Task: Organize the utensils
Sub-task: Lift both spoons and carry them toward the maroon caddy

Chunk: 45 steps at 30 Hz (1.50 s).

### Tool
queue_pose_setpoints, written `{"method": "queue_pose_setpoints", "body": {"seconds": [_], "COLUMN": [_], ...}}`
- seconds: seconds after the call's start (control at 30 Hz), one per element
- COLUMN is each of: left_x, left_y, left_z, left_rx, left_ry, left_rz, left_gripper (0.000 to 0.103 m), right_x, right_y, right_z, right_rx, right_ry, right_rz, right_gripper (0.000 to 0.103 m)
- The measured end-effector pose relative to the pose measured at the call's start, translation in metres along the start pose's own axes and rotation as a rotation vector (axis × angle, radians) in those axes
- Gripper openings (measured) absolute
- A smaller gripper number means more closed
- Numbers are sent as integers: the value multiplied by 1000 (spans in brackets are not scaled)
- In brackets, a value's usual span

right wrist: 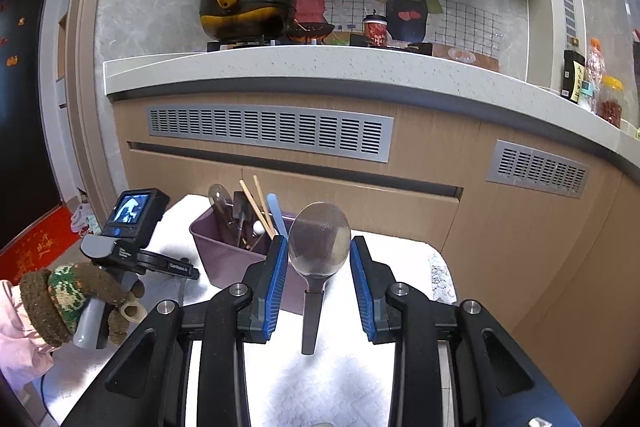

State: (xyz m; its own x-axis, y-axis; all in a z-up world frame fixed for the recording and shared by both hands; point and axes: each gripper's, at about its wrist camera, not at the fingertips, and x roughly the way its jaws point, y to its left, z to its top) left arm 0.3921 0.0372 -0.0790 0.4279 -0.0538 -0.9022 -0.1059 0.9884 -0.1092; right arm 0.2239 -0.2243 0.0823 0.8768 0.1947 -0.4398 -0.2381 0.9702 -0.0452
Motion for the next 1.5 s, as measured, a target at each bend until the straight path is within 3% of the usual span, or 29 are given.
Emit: {"method": "queue_pose_setpoints", "body": {"seconds": [0.07,0.17,0.53,0.6,0.7,0.87,0.97,1.03,1.17,1.27,1.5], "left_x": [0,-4,-49,-49,-44,-39,-44,-48,-64,-87,-135], "left_y": [-4,-7,-28,-29,-25,-26,-36,-37,-24,-25,-29], "left_z": [0,-10,-117,-117,-105,-98,-105,-113,-137,-154,-168], "left_rx": [47,134,428,414,316,206,199,215,202,216,247], "left_ry": [-17,-65,-143,-131,-70,-40,-79,-119,-183,-257,-378], "left_rz": [13,42,-38,-25,-50,-40,-6,-12,-94,-115,-208], "left_gripper": [42,30,29,31,32,37,36,28,28,28,28], "right_x": [1,1,-2,-2,-2,-2,0,0,0,5,7], "right_y": [-1,-2,1,5,13,20,24,25,21,16,9], "right_z": [-1,-3,-4,-5,-5,-10,-16,-20,-33,-46,-62], "right_rx": [4,7,4,-4,-20,-38,-42,-39,-5,29,73], "right_ry": [4,8,19,22,25,27,34,34,65,115,159], "right_rz": [3,7,12,17,20,23,19,15,42,68,73], "right_gripper": [29,29,29,29,29,29,29,29,29,29,29]}}
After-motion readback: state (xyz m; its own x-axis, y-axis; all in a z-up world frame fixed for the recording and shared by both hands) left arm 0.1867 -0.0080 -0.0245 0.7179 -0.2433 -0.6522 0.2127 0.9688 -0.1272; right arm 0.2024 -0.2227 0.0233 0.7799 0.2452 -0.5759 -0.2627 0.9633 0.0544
